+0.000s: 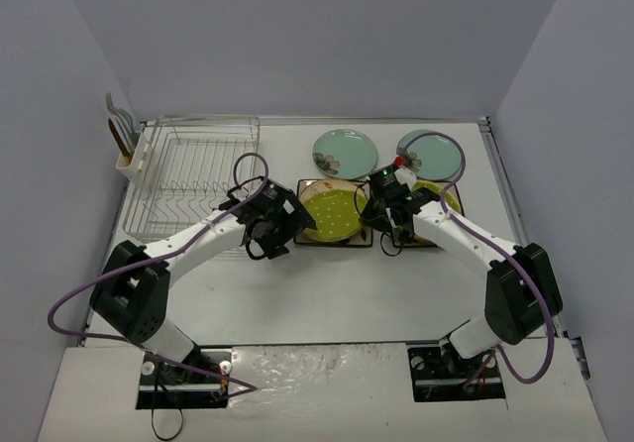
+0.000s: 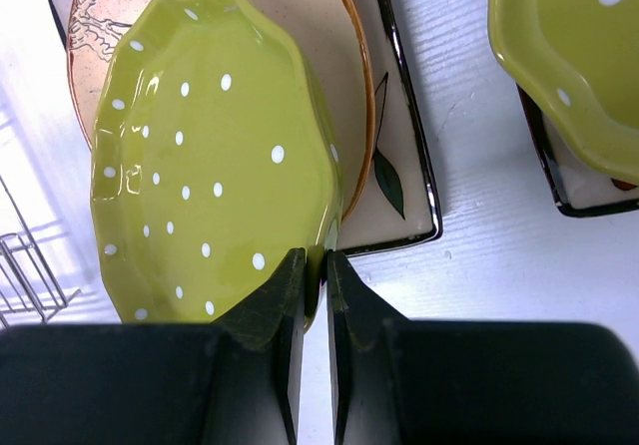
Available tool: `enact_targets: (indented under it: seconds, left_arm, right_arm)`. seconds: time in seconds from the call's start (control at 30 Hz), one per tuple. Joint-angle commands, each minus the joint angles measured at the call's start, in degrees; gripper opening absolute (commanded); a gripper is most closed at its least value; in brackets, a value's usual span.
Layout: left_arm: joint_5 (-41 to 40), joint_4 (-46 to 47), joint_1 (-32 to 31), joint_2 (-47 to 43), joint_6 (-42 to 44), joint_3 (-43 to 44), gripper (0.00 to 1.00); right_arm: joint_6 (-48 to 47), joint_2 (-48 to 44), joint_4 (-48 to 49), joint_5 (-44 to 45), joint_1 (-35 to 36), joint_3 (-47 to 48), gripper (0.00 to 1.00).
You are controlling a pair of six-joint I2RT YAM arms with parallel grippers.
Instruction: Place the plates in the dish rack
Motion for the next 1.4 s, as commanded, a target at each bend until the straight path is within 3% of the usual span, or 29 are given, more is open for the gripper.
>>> enact_targets:
  seconds: [0.0, 0.23, 0.7, 1.27, 1.37]
  left_arm:
    - [-0.06, 5.45, -0.75, 1.38, -3.75, 4.1, 0.97]
    - [0.02, 7.44, -1.28, 3.89, -6.34, 3.9, 0.96]
    - [-1.12, 13.17, -2.59, 6.71, -12.25, 2.52, 0.77]
    - [-2.58, 15.49, -3.63, 5.59, -15.95, 0.85, 0.29]
    - [-3.6, 15.18, -3.94, 4.34, -15.81, 0.76, 0.24]
  right_arm:
    - [3.09, -4.36, 4.35, -3.2, 0.19, 0.29, 0.0]
    - [3.71, -4.8, 4.44, -3.42, 0.19, -0.51, 0.0]
    - [4.32, -5.41, 4.96, -7.15, 0.1, -1.46, 0.0]
    - [4.44, -7.8, 4.91, -9.2, -0.74, -2.57, 0.0]
    - [3.85, -8.41, 4.94, -9.61, -0.84, -2.54, 0.0]
